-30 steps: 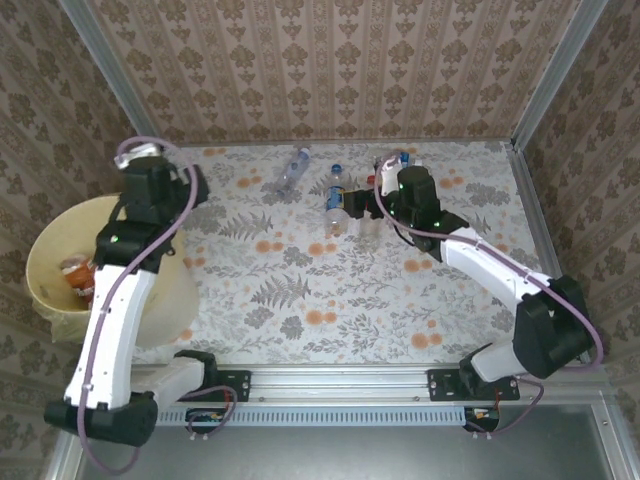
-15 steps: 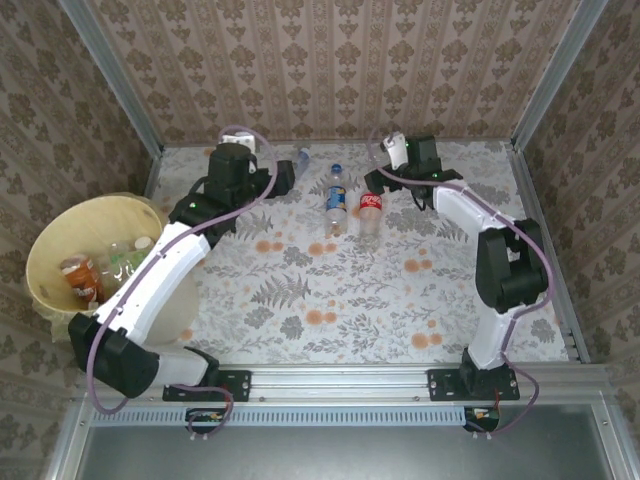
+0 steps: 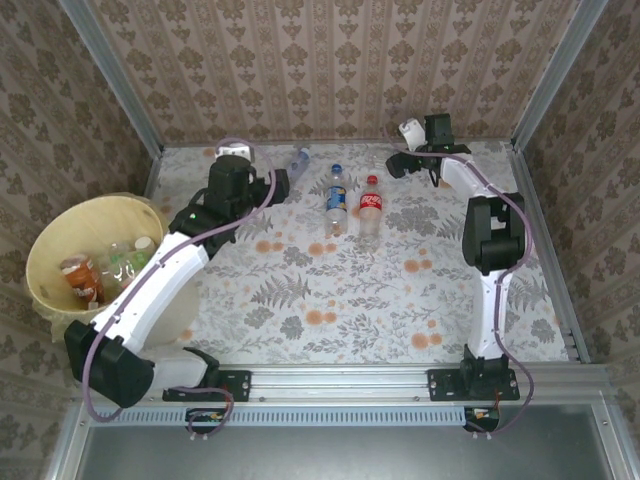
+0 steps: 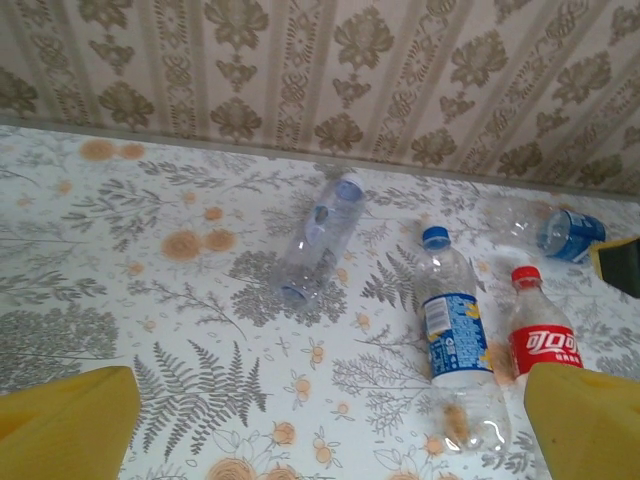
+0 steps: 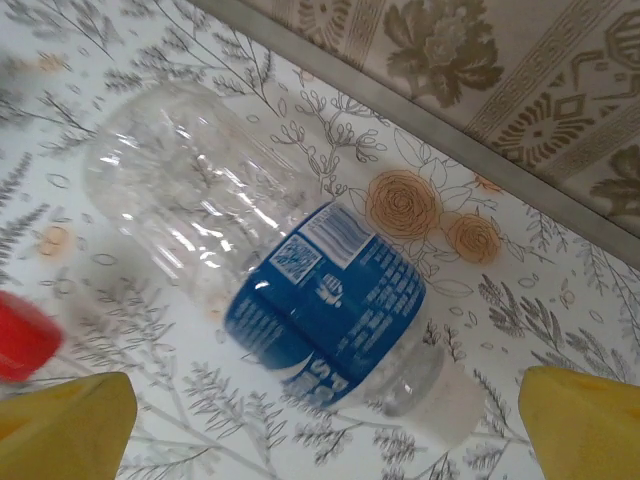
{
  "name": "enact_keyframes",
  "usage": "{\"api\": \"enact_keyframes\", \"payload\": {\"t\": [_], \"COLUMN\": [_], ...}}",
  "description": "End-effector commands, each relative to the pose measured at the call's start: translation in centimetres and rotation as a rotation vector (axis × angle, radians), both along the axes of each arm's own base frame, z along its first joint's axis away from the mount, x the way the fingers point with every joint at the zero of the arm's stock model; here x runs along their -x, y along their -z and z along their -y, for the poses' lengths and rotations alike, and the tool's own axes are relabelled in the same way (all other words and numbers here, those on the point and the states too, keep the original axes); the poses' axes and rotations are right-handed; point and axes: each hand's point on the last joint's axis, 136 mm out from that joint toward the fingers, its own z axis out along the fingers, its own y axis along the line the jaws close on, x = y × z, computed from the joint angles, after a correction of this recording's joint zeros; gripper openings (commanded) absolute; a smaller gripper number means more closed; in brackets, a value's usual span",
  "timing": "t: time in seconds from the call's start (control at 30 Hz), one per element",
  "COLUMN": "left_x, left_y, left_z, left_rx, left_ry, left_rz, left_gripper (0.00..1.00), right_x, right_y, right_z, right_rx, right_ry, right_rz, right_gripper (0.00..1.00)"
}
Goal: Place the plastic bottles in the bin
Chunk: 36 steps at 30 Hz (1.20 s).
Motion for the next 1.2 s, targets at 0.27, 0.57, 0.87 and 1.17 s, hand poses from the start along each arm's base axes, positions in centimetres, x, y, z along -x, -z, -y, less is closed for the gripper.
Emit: {"api": "enact_keyframes", "payload": {"t": [0.27, 0.57, 0.87, 1.17], "left_x": [-0.5, -2.3, -2.9, -3.4], "left_y": [-1.0, -0.6, -0.4, 0.1], "left_z": [-1.8, 0.0, 1.1, 1.8], "left_rx": [-0.009, -0.043, -0.033, -0.04], "left_ry": [-0.113, -0.06, -0.036, -0.025], "left_rz": [0.073, 0.039, 0.023, 0.01], "left_gripper": [1.0, 1.0, 1.0, 1.0], "right_x": [-1.4, -1.0, -0.4, -0.9], "right_y": [4.1, 6.1, 6.2, 6.8], "right_z": [-1.2, -2.1, -3.2, -2.8], "right_rx": [0.063, 0.039, -0.019, 0.021], "right_ry": [-0.19, -0.24, -0.278, -0.256], "right_rz": [-0.11, -0.153, -0.173, -0.164], "right_gripper": [0.97, 0.93, 0.86, 0.65]}}
